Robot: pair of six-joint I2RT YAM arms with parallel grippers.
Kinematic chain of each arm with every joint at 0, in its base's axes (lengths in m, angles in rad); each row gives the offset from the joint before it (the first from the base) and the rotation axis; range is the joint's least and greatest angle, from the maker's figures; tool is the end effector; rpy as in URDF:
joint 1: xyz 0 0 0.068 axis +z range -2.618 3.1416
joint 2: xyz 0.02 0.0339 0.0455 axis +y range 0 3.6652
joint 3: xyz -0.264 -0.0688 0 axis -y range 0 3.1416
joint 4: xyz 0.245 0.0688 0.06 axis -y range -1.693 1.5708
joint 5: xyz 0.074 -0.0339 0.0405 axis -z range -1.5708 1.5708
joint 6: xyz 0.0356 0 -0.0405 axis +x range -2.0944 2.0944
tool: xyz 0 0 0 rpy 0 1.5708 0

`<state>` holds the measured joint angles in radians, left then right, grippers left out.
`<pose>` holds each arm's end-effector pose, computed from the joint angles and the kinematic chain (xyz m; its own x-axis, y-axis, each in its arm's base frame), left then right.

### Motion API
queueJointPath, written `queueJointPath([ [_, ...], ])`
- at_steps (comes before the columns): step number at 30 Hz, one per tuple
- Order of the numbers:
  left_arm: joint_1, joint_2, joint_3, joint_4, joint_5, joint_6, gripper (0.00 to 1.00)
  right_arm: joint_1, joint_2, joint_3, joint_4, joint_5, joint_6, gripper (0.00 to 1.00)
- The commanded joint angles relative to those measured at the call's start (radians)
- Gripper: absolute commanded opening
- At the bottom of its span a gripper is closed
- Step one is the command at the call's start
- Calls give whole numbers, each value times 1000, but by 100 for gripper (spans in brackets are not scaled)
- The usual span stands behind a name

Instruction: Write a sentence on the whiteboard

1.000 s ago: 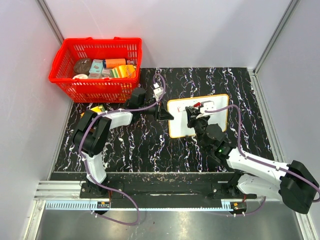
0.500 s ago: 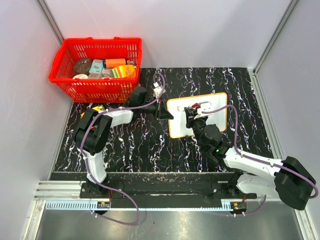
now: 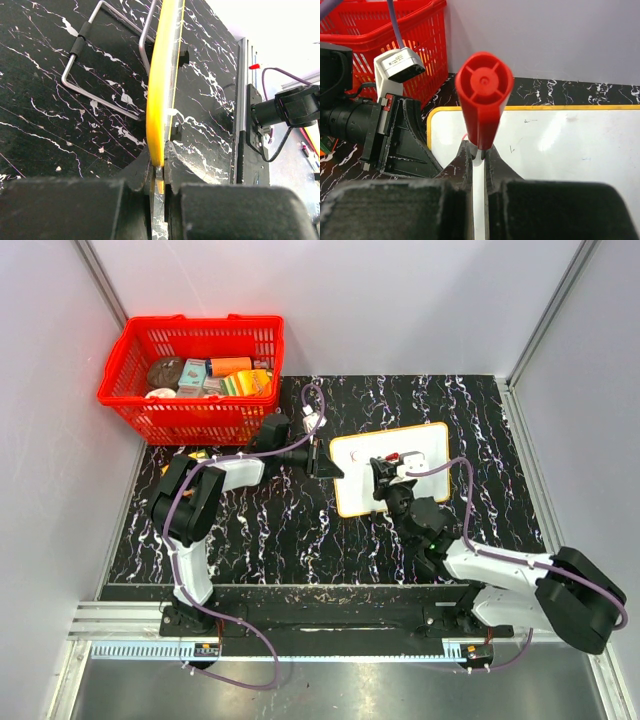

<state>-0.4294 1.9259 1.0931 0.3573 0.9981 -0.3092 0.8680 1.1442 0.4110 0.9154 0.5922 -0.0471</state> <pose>0.3548 -0.1954 0.1774 -0.6719 0.1263 -0.7298 0.7354 0.2310 -0.6370 0.1669 0.1663 0.2532 0.1301 0.0931 -0.9871 -0.2725 0.9606 0.0547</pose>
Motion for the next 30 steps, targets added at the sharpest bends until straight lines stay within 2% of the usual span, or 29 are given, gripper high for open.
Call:
queueJointPath([
  [1,3,39,-12,-55,-76,79,0,3,77,37,160,8,-46,0],
  [7,3,41,-10,-57,-70,79,0,-14,187,74,255,-34,-62,0],
  [11,3,42,-13,-54,-62,82,0,-53,193,74,254,-74,-22,0],
  [30,3,64,-6,-46,-47,73,0,-57,285,84,330,-58,-37,0],
])
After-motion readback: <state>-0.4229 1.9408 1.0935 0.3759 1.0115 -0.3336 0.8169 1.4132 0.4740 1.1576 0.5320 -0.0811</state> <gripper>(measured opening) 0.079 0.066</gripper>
